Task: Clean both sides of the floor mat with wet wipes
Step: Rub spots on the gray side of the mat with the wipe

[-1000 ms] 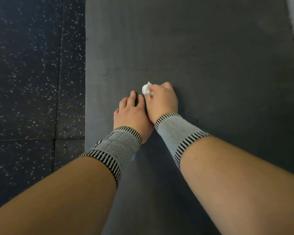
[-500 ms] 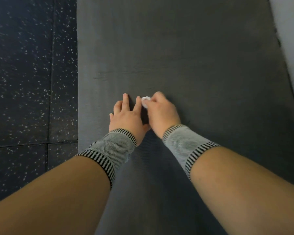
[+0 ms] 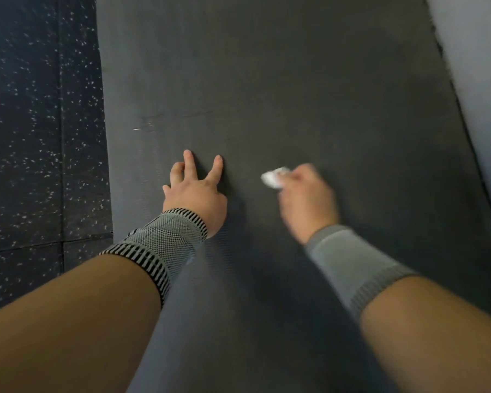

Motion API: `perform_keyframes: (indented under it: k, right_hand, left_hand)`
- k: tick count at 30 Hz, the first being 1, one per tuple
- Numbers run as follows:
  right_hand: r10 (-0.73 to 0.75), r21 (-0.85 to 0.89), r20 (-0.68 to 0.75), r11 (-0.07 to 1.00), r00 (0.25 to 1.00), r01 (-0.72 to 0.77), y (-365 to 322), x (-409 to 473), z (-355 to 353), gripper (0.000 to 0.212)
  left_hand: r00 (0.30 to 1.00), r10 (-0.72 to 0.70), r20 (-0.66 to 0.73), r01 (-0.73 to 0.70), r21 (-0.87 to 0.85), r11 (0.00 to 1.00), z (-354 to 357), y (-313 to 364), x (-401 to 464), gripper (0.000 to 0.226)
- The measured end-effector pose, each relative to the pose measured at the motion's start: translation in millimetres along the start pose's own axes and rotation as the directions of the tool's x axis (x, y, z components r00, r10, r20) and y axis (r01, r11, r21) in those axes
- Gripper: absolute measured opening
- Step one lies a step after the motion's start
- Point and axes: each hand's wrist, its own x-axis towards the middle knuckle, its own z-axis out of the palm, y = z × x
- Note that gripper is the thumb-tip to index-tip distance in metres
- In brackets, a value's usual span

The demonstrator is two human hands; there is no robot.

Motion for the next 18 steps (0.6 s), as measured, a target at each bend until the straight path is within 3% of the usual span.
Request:
perform_keyframes:
  k: [1,3,4,5,6,8,9,10,12,13,15,17,18]
  right_hand:
    - [0.118,-0.051,-0.109,0.991,0.987,-0.124,28,6,-15,0.025]
    - [0.401,0.024,-0.265,0.912,0.877,-0.410,60,5,-32,0.027]
    - [0.477,0.084,-0.236,0.878,0.847,-0.471,52,-2,-29,0.025]
    - [0.478,0.106,-0.154,0.878,0.865,-0.466,34,-10,-17,0.018]
    - [0.405,0.147,-0.042,0.907,0.913,-0.396,9,-22,-6,0.012]
    - [0.040,0.199,0.151,0.978,0.988,-0.070,-28,-49,21,0.028]
    - [-0.152,0.104,0.135,0.985,0.979,0.139,-29,-57,25,0.029]
    - [-0.193,0.028,0.148,0.981,0.970,0.191,-19,-54,14,0.023]
    - [-0.013,-0.036,0.044,0.999,0.999,0.014,31,-37,-7,0.020]
    - [0.110,-0.062,-0.101,0.991,0.989,-0.117,59,-27,-24,0.024]
    - [0.414,0.025,-0.267,0.906,0.870,-0.423,95,-15,-46,0.025]
    - [0.596,0.126,-0.210,0.802,0.775,-0.584,79,-11,-36,0.018]
    - [0.578,0.175,-0.116,0.812,0.807,-0.557,53,-12,-26,0.019]
  left_hand:
    - [1.000,-0.004,-0.006,0.004,0.010,1.000,1,2,0,0.067]
    - [1.000,-0.019,-0.011,0.020,0.033,0.999,3,4,0,0.067]
    - [1.000,-0.027,-0.005,0.027,0.042,0.999,3,6,0,0.068]
    - [0.999,-0.034,0.000,0.034,0.048,0.998,3,7,0,0.068]
    - [0.999,-0.040,-0.002,0.040,0.053,0.998,3,8,-1,0.067]
    - [0.999,-0.043,-0.022,0.044,0.061,0.997,1,8,-1,0.067]
    - [0.999,-0.042,-0.026,0.043,0.063,0.997,1,8,-1,0.067]
    - [0.999,-0.043,-0.026,0.044,0.065,0.997,1,9,-1,0.067]
    - [0.998,-0.060,-0.021,0.061,0.058,0.996,3,12,-1,0.069]
    - [0.997,-0.077,-0.016,0.077,0.054,0.996,4,14,-1,0.071]
    - [0.993,-0.119,-0.006,0.119,0.065,0.991,5,23,-2,0.077]
    - [0.992,-0.127,-0.020,0.129,0.103,0.986,3,37,-3,0.082]
    - [0.994,-0.109,-0.033,0.112,0.101,0.989,1,46,-2,0.083]
